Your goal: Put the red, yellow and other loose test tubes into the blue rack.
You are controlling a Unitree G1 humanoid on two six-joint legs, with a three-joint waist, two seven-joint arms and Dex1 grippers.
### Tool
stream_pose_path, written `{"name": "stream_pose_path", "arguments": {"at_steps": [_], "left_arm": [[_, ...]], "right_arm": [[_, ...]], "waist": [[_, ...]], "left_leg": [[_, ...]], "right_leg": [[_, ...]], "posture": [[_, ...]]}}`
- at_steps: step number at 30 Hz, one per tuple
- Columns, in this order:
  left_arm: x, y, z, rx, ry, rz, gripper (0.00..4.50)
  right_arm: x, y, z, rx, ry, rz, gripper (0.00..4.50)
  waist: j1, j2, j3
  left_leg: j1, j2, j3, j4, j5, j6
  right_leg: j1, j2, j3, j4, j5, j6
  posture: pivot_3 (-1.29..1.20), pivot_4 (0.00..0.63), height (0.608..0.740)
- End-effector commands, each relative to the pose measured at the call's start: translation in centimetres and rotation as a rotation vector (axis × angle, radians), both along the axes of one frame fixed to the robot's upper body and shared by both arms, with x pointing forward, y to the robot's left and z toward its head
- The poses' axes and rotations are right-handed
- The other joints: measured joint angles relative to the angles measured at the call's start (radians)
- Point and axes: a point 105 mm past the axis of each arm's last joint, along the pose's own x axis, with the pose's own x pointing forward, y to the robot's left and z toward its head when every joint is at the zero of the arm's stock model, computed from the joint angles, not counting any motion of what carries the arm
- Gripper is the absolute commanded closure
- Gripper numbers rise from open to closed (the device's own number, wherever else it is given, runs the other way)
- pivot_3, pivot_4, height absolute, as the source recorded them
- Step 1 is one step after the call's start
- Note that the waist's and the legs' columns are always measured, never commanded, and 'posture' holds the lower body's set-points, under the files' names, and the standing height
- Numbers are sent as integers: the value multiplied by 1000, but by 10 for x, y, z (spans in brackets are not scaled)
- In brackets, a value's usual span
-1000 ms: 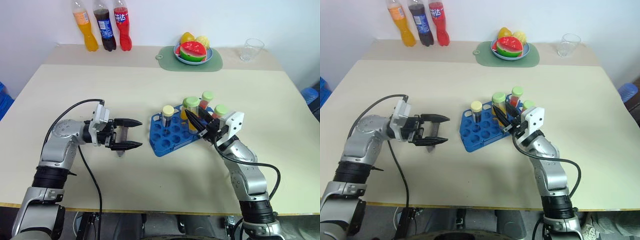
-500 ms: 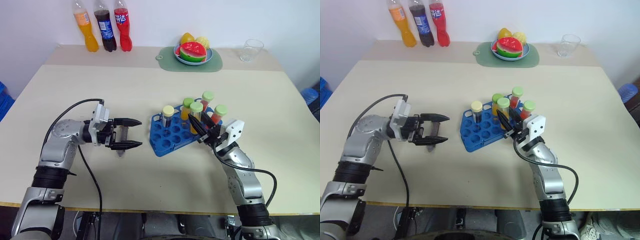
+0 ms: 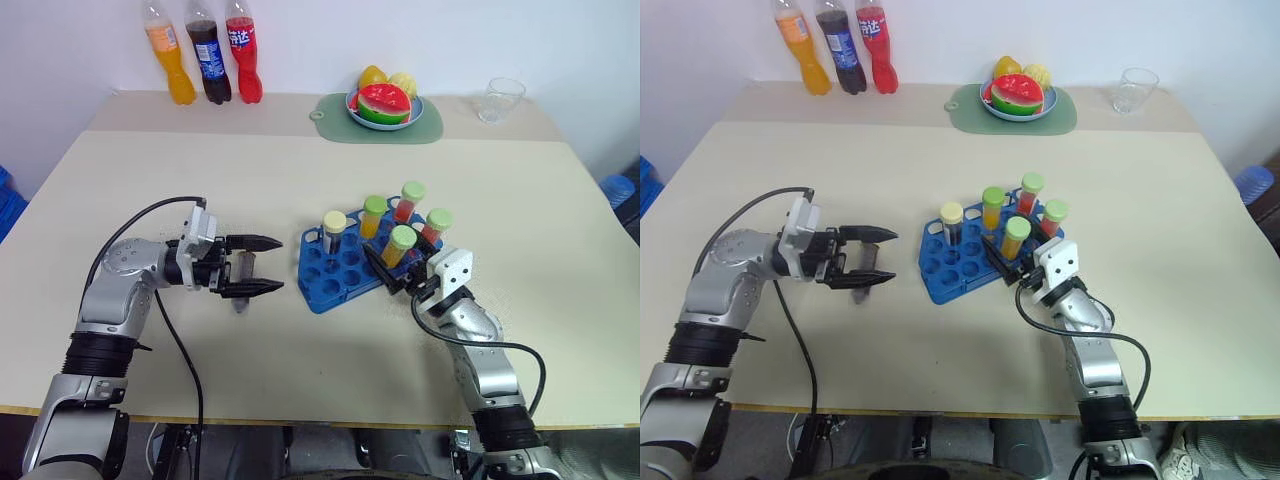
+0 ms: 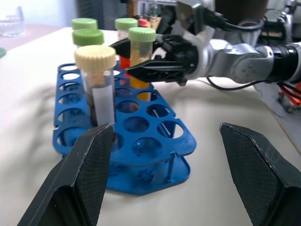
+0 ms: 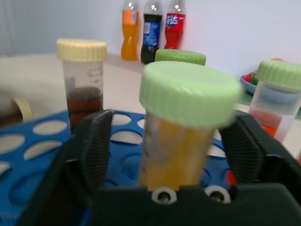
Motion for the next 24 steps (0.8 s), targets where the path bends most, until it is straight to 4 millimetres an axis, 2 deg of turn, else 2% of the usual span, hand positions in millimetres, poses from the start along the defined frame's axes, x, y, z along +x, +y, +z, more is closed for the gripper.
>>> {"name": "stream_pose_path", "arguments": {"at_steps": [1,5,8,10,13,16,20,23,24], "left_arm": [[4,4,16,-68,2,59,790],[17,7,26,-136,40,166,790],[38,14,28,-135,99,363,790],[45,19,27,-97,134,472,790],[48,26,24,-38,179,579,790],[59,32,34,-94,235,675,790],[73,36,45,-154,333,797,790],[77,39,44,-112,443,902,790],[75,42,34,-25,543,964,790]], "right_arm": [[-12,-10,16,-74,-38,29,873],[-24,-22,16,-156,23,68,873],[-41,-38,16,-241,94,117,873],[-50,-47,19,-294,119,133,873],[-56,-59,24,-324,142,136,873],[-56,-71,31,-347,145,124,873],[-52,-72,37,-353,138,133,873],[-52,-67,41,-356,134,151,873],[-52,-66,41,-358,134,155,873]], "waist": [[1,0,0],[0,0,0],[4,-1,0],[3,-1,0],[-2,-1,0],[1,-2,1],[3,-3,1],[3,-3,2],[2,-3,2]], "left_leg": [[0,0,0,0,0,0],[0,0,0,0,0,0],[1,0,-1,0,0,0],[1,0,-1,0,0,0],[2,0,-1,0,0,0],[4,0,-1,-1,0,0],[5,0,-1,-1,0,0],[5,0,-1,-1,0,0],[5,0,-1,-1,0,0]], "right_leg": [[0,0,0,0,0,0],[0,0,0,1,0,0],[0,0,0,1,0,0],[0,0,0,1,0,0],[0,0,1,1,0,0],[1,2,2,2,0,0],[3,1,2,2,0,0],[3,1,2,2,0,0],[3,1,2,2,0,0]], "posture": [[0,150,740],[0,150,740],[0,150,740],[0,150,740],[0,150,740],[0,150,740],[0,150,740],[0,150,740],[0,150,740]]}}
